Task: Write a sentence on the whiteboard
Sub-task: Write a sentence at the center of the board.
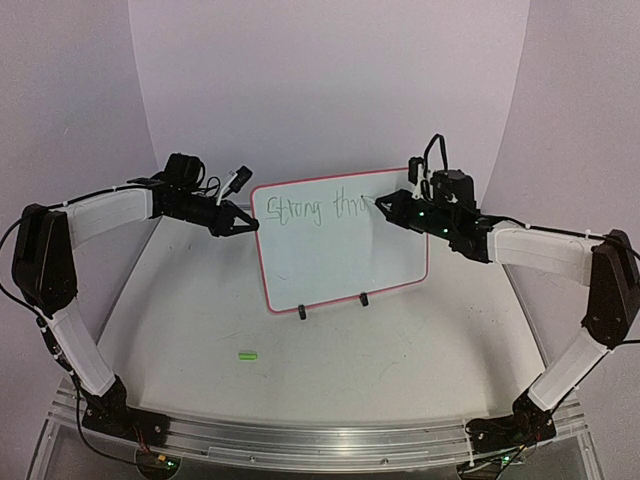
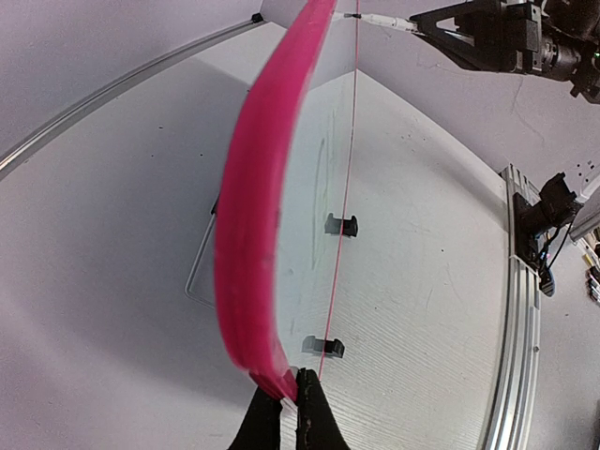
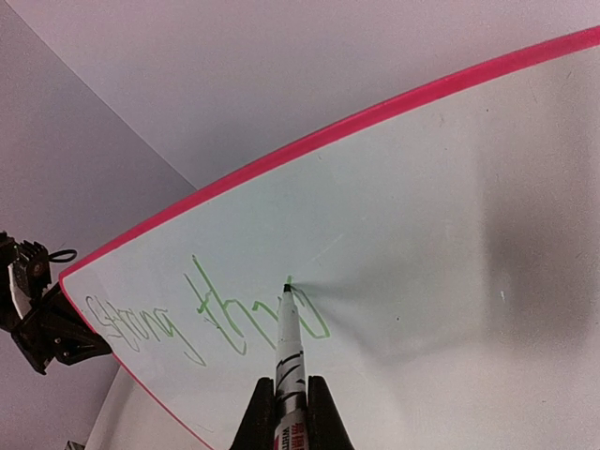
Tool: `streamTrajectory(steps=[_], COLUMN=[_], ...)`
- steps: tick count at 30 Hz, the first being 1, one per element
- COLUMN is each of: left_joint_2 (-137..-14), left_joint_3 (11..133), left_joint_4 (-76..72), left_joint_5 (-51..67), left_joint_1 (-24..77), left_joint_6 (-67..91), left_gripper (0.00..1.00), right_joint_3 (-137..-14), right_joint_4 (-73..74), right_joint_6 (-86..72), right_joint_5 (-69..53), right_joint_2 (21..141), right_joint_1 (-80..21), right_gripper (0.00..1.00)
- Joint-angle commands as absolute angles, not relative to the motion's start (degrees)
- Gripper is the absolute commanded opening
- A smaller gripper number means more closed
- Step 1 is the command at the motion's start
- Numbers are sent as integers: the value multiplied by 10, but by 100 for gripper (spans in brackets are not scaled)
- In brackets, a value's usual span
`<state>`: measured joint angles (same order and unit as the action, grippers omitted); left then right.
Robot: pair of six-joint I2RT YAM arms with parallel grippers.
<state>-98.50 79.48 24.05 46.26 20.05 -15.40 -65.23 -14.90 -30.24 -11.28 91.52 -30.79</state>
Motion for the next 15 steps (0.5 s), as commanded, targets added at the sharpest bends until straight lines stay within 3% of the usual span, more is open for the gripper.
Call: streamTrajectory(steps=[1,15], left_joint_2=[-987,-988], left_joint_3=[791,791], left_joint_4=[295,295], left_joint_5=[416,416], left_joint_1=[214,214], left_joint_6=[-201,-201], left_gripper=[0,0], right_joint_3=[-653,-645], right_joint_4=[-154,-141], right_joint_6=[-299,-292], right_joint_5=[-96,-77], right_joint_2=[887,876], right_joint_1=[-306,-306], right_gripper=[0,0])
